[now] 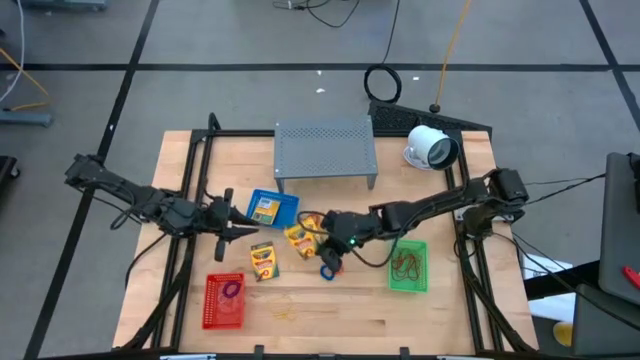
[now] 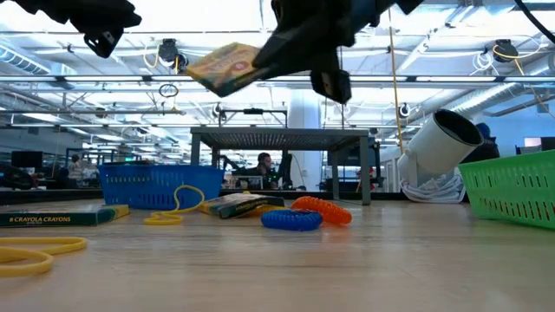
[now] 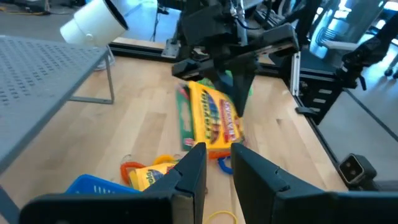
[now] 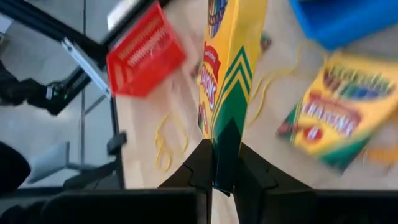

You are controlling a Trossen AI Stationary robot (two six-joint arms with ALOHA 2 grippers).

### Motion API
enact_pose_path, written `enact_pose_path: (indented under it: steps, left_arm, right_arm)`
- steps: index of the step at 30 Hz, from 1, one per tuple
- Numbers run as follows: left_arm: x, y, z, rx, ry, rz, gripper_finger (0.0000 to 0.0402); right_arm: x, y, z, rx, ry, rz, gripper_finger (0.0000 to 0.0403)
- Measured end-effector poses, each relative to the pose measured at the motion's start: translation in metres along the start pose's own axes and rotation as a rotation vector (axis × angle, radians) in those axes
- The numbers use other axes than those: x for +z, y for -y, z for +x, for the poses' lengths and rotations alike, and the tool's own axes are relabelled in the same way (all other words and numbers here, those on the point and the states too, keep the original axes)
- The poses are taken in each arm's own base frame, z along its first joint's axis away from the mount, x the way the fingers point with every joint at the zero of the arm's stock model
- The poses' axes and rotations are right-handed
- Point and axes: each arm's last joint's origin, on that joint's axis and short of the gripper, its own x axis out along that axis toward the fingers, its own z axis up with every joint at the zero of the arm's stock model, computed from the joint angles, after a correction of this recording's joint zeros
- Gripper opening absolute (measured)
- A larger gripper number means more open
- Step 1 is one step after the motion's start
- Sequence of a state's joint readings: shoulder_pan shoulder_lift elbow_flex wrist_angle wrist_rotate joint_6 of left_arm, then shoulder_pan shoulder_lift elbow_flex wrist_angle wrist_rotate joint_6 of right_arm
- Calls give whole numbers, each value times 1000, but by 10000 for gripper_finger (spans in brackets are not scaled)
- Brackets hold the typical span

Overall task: Pick & Place Office Desk Supplies
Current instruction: Put the yellow crayon box into the blue bin

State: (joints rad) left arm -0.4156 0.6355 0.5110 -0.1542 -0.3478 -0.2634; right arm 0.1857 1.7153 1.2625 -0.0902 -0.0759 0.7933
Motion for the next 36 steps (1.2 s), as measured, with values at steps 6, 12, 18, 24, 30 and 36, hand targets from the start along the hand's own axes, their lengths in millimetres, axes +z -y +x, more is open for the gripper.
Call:
enact_pose_path:
  steps: [6, 12, 18, 24, 30, 36]
  left_arm:
    - [4, -2, -9, -10, 46, -13, 81]
    - [11, -6, -24, -20, 118, -7, 81]
    - [14, -10, -35, -20, 172, 10, 81]
    - [13, -13, -41, -16, 173, 40, 81]
    - [14, -17, -52, -14, 214, 49, 81]
    - [14, -21, -63, 3, 244, 58, 81]
  right_arm:
    - [23, 8, 0, 50, 127, -96, 22]
    - [38, 21, 5, 26, 206, -201, 22]
    - [48, 39, 15, -4, 252, -254, 22]
    - [59, 55, 26, -42, 329, -323, 22]
    - [65, 76, 44, -59, 374, -371, 22]
    - [62, 101, 63, -95, 315, -390, 22]
